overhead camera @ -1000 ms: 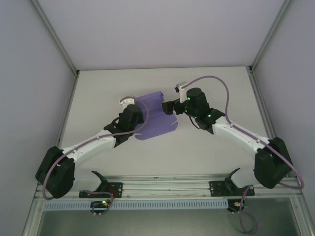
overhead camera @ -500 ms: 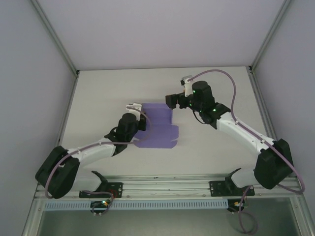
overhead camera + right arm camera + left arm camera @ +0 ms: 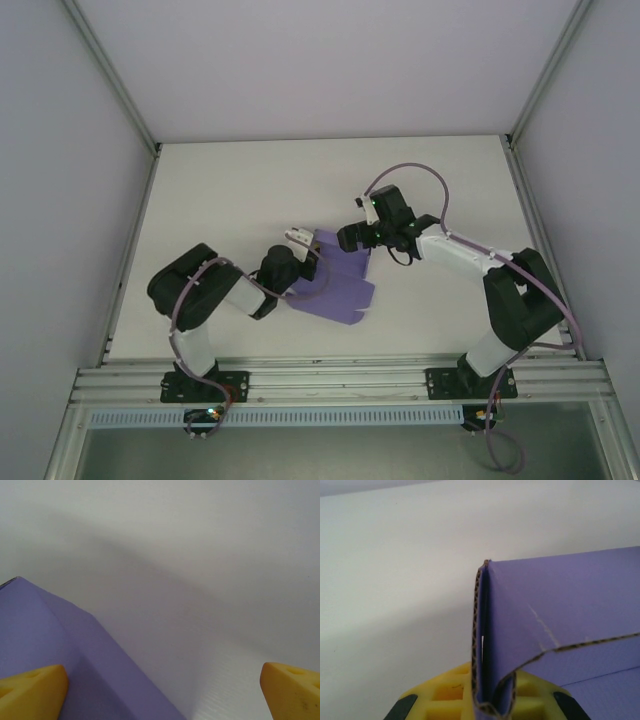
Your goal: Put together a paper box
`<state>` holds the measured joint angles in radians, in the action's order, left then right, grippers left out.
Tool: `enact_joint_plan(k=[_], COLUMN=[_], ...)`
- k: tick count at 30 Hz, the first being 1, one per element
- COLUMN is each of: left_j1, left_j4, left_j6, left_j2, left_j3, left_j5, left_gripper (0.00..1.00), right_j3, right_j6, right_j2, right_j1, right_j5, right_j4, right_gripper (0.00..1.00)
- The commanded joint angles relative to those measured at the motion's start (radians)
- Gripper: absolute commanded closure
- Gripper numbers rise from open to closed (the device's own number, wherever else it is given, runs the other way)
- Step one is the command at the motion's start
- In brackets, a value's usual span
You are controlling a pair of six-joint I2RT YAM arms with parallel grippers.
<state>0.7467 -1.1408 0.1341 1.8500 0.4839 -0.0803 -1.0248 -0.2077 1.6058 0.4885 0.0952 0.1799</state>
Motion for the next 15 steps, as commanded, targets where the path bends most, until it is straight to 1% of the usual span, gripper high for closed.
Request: enact_joint_plan(k=[1, 3, 4, 7, 9, 13, 15], left_j1=[0.004, 0.004, 0.005, 0.005, 0.007, 0.011, 0.013], left_j4=[-0.129, -0.132, -0.131, -0.132, -0.129, -0.130, -0.128], left_j6=[-0.037, -0.038, -0.041, -0.040, -0.037, -0.033, -0.036], left_j2=[0.035, 0.041, 0.041, 0.040, 0.038, 0.038, 0.036], left_j3=[-0.013, -0.020, -0.023, -0.034, -0.040, -0.042, -0.039], left_j5=[0.036, 0.032, 0.029, 0.026, 0.021, 0.021, 0.022], left_gripper=[1.00, 1.00, 0.98, 0.92, 0.85, 0.80, 0.79], right_j3=[0.010, 0.005, 0.001, 0.001, 0.010, 0.038, 0.052], right_j6=[0.021, 0.026, 0.026, 0.021, 0.014, 0.001, -0.004], right_j2=[0.025, 0.045, 0.056, 0.083, 0.093, 0.106, 0.109], right_j1=[-0.002, -0.002, -0.002, -0.002, -0.002, -0.002, -0.001], right_j5=[-0.067, -0.066, -0.066, -0.063, -0.055, -0.051, -0.055], right_j4=[0.020, 0.023, 0.034, 0.038, 0.038, 0.049, 0.053], right_gripper=[0.00, 0.00, 0.00, 0.00, 0.01, 0.00, 0.00])
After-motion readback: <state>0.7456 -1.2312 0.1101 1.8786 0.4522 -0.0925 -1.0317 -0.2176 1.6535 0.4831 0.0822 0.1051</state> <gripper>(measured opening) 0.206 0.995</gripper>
